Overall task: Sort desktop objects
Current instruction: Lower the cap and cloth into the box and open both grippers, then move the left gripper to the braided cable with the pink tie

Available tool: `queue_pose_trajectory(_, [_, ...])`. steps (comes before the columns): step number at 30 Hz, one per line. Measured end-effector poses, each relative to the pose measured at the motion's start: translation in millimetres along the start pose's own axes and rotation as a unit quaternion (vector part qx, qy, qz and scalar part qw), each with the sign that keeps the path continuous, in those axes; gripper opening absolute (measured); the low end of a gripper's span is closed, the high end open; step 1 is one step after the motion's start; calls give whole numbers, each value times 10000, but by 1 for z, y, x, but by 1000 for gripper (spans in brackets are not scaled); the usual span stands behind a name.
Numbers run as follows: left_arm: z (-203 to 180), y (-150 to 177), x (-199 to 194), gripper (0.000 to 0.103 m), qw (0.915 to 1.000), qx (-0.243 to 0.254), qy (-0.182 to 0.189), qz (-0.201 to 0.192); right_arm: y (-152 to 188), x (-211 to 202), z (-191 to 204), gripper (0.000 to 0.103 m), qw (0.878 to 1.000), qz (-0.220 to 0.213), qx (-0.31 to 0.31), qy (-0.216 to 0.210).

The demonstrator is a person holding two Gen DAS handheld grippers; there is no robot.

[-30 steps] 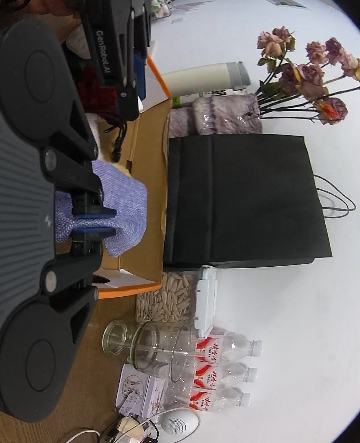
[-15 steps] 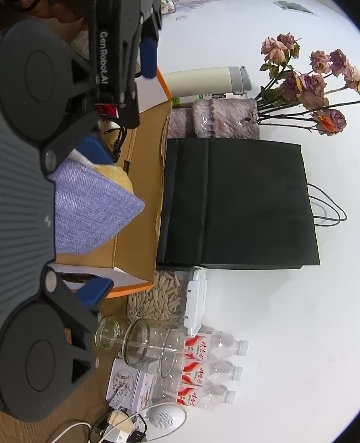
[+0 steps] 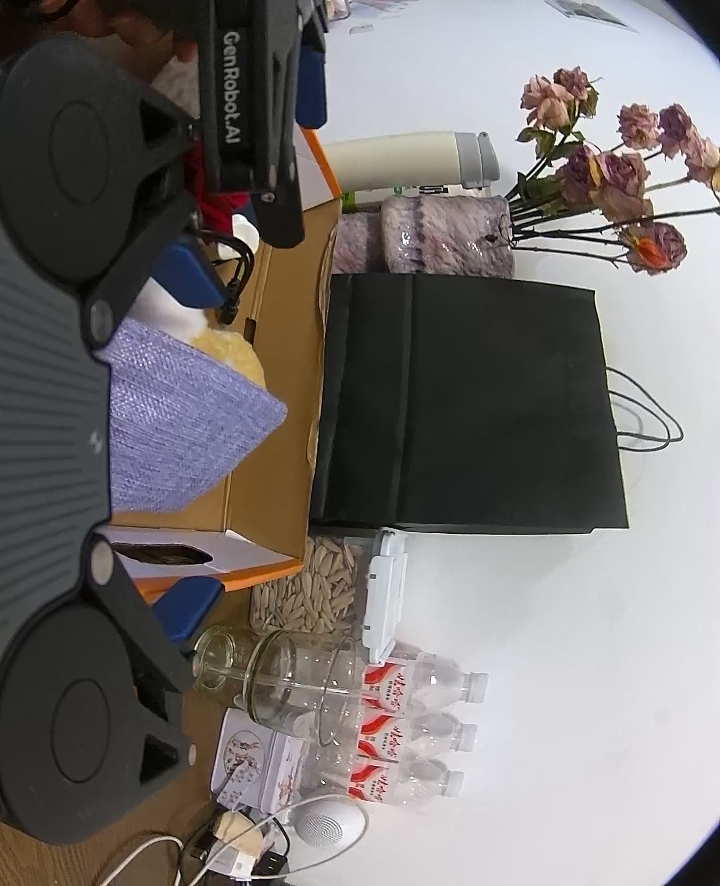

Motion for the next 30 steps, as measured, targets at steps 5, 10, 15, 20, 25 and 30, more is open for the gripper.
queue_pose_trajectory(5, [2, -1, -14, 103, 9999, 15, -47, -126, 0, -14, 7, 103, 9999, -121, -121, -28])
queue_pose_trajectory(10, [8, 5, -31, 103, 9998, -22, -118, -134, 4, -35, 9, 103, 9998, -158, -123, -45])
queue_pose_trajectory(15, [10, 9, -52, 103, 9997, -23, -163, -193, 11, -59, 8, 103, 9998, -148, -98, -4])
queue_pose_trajectory(20, [11, 15, -74, 103, 9997, -37, -134, -182, 20, -81, 9, 103, 9999, -73, -116, 1])
queue_pose_trajectory(25, [10, 21, -93, 103, 9999, -24, -73, -134, 31, -99, 17, 103, 9998, 51, -184, -51])
queue_pose_trajectory(30, [3, 34, -108, 103, 9998, -7, 117, 143, 45, -112, 16, 103, 9993, 321, -185, 9])
Point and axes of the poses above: each gripper's, at about its wrist camera, not at the fingertips, and x roughly the way its jaws point, z to its left, y to its underside, the point moved 10 cm from there along x, roughly the way its jaws point, and after that the axes turned 5 degrees about -z, right-handed, at the moved point
